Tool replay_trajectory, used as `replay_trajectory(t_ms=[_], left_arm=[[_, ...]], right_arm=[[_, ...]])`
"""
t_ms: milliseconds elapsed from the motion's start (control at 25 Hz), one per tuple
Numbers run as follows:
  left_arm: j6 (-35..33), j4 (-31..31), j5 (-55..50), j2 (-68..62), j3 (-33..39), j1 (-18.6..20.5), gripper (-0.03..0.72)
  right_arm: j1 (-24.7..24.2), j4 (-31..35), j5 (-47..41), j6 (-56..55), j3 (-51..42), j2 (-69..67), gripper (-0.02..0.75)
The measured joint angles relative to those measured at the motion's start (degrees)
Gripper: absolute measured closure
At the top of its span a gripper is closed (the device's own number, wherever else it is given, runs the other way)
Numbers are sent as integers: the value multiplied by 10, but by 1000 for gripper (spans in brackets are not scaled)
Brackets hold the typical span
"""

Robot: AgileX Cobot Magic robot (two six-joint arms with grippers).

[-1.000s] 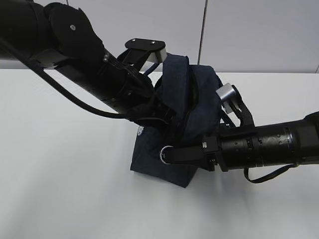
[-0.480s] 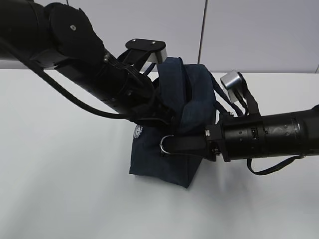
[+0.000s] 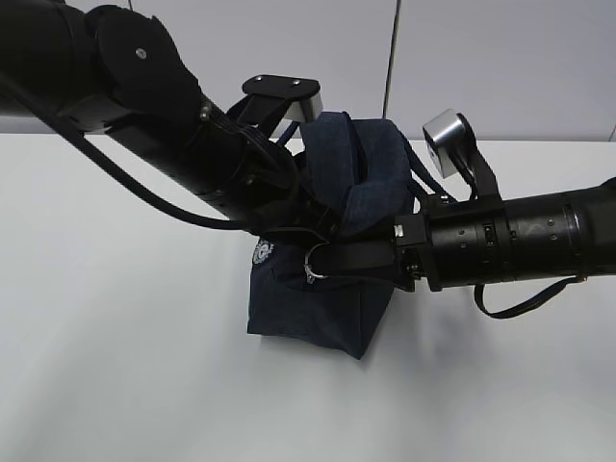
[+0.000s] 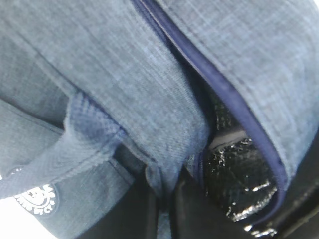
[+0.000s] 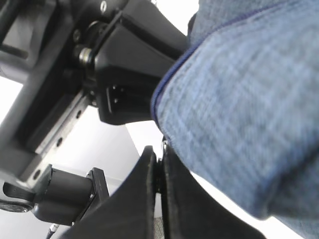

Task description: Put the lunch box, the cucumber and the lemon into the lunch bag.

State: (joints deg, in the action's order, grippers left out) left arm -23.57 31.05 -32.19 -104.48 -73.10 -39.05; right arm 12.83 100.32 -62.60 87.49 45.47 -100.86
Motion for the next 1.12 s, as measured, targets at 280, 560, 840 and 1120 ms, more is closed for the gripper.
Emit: replay_trajectory(t_ms=[280,560,840,1120], left_arm=[[0,6,-18,10,0,33,679],[0,10,-63,12,0,52,351],[0,10,-79,36,0,53,225],[0,-26,-101,87,0,53,221]], right_arm=[[0,-11,-1,-2,1,0,738],[0,-16,-4,-2,1,1,738],[0,-16,-15,-3,2,1,738],[0,-16,-21,-3,5,4,738]])
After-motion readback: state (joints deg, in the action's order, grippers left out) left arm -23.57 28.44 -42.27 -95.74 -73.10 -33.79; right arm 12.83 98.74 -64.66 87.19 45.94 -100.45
